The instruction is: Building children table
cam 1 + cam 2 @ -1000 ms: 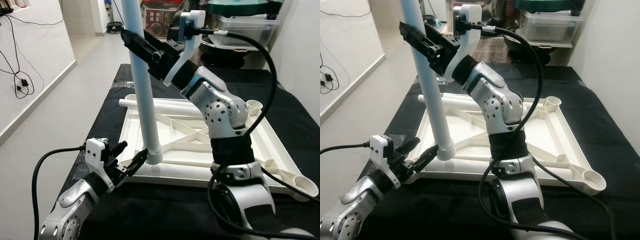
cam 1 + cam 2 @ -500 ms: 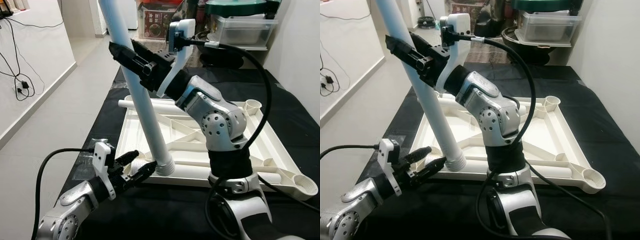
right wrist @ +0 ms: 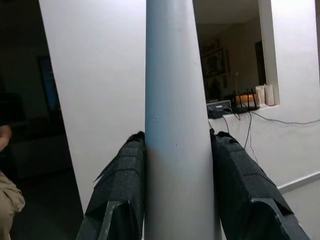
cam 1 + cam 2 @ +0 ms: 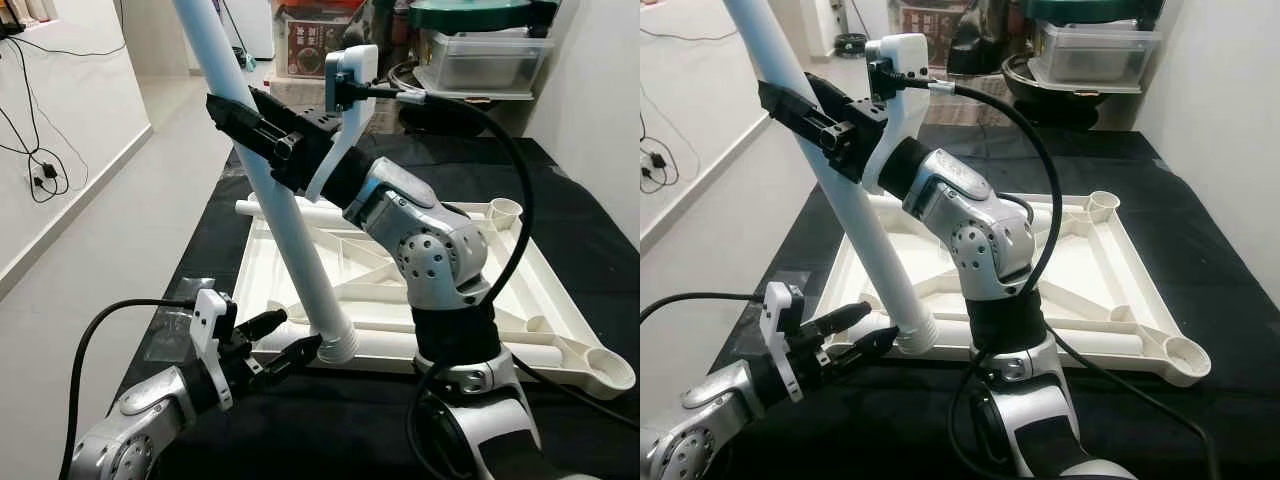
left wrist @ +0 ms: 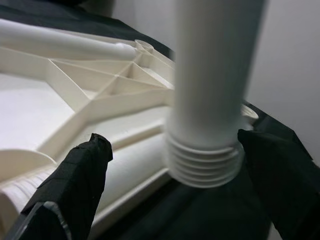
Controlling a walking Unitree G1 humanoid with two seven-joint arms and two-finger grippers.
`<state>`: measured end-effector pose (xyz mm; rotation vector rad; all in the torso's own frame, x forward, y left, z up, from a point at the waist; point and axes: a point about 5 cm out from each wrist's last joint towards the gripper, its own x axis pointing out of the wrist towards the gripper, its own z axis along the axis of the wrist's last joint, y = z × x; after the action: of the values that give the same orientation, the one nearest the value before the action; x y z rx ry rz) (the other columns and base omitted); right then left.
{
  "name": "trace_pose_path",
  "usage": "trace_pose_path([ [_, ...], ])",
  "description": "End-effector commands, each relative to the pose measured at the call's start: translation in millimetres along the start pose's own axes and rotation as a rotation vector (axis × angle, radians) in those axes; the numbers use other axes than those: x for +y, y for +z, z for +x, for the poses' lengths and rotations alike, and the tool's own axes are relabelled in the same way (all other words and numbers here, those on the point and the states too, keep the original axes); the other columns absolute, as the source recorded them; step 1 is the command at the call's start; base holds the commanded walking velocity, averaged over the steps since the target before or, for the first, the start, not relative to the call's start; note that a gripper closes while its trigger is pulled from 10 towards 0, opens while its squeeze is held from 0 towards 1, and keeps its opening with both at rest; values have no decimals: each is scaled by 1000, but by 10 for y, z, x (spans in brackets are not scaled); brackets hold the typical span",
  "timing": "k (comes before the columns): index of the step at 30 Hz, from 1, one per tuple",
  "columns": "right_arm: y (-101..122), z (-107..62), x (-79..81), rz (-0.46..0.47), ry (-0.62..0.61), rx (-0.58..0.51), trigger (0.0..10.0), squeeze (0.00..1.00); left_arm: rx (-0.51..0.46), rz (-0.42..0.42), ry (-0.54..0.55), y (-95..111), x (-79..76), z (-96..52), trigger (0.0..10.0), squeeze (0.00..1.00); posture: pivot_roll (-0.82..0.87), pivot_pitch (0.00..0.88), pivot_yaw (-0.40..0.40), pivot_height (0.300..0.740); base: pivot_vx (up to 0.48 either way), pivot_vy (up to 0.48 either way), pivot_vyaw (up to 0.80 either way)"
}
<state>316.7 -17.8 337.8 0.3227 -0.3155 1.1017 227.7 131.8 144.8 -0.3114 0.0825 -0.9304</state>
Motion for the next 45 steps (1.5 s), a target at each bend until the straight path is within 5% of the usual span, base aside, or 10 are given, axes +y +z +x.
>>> trace_pose_path([
  [1,101,17,-21,-32,0,-38,0,0,21,-1,-9,-12,-34,-14,10000,0,24,0,-23,740,0,0,0],
  [12,170,-7,-67,-44,-14,-49,0,0,5,-3,32,22,-51,-131,10000,0,30,0,-24,740,0,0,0],
  [23,155,62,165,48,70,-78,0,0,26,-5,4,30,100,-3,10000,0,6,0,-9,740,0,0,0],
  [33,91,90,277,87,110,-65,0,0,85,-19,-151,-19,5,191,10000,0,-15,0,3,740,0,0,0],
  [41,81,97,330,108,119,-68,0,0,95,-12,-146,-49,93,210,10000,0,-22,0,5,740,0,0,0],
  [42,80,94,335,106,119,-67,0,0,96,3,-142,-53,118,211,4627,0,-25,0,5,740,0,0,0],
  [43,80,94,335,106,119,-67,0,0,96,3,-142,-53,118,211,4627,0,-25,0,5,740,0,0,0],
  [44,81,90,339,103,118,-65,0,0,86,11,-135,-45,142,212,0,0,-26,0,4,740,0,0,0],
  [45,84,86,339,101,116,-64,0,0,75,19,-133,-33,154,214,0,0,-28,0,4,740,0,0,0],
])
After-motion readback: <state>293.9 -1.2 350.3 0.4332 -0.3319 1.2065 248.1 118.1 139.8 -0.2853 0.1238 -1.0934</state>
